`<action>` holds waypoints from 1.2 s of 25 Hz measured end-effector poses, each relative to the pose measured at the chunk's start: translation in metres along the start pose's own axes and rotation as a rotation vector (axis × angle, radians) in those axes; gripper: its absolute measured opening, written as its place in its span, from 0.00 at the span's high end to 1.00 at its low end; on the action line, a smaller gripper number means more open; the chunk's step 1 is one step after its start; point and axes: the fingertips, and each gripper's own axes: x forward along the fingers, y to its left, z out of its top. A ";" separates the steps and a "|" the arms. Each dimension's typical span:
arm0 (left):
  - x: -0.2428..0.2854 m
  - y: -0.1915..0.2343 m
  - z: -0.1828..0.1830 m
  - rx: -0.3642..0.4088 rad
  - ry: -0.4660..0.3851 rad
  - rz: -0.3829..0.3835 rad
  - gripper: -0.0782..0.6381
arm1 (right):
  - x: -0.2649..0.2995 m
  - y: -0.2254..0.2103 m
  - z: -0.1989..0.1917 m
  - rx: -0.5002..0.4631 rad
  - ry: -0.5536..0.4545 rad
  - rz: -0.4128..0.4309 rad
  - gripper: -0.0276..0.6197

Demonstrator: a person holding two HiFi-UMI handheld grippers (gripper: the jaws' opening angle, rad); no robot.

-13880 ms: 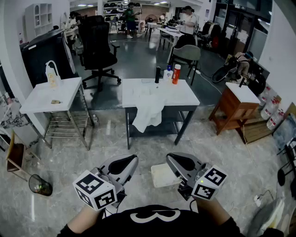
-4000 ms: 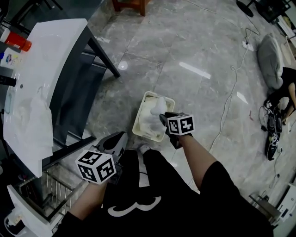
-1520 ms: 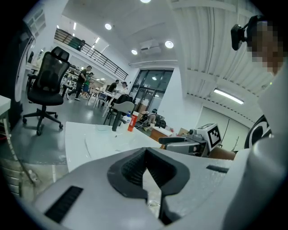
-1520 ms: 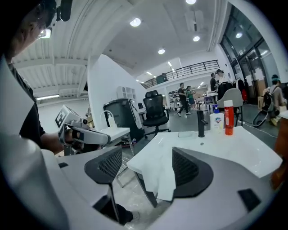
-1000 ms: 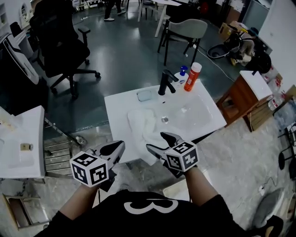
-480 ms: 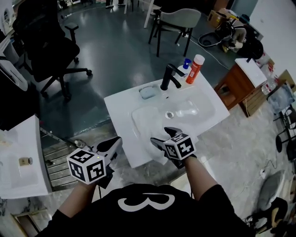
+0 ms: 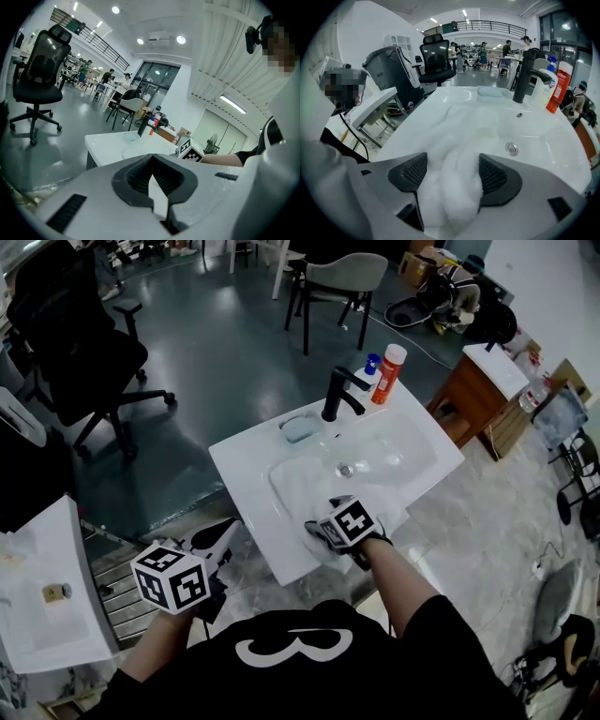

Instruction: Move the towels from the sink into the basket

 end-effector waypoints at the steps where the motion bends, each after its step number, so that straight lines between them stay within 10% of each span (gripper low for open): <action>1: 0.001 0.002 -0.001 -0.004 0.003 -0.003 0.88 | 0.003 -0.001 -0.002 -0.012 0.018 -0.011 0.45; 9: 0.006 0.011 -0.013 -0.024 0.022 -0.016 0.88 | 0.025 0.008 -0.013 -0.048 0.139 0.017 0.48; 19: 0.001 0.018 -0.020 -0.045 0.025 -0.006 0.88 | 0.018 -0.011 -0.009 -0.249 0.116 -0.147 0.80; 30: 0.007 -0.001 -0.022 -0.024 0.049 -0.015 0.88 | 0.007 -0.012 -0.008 -0.192 0.066 -0.069 0.85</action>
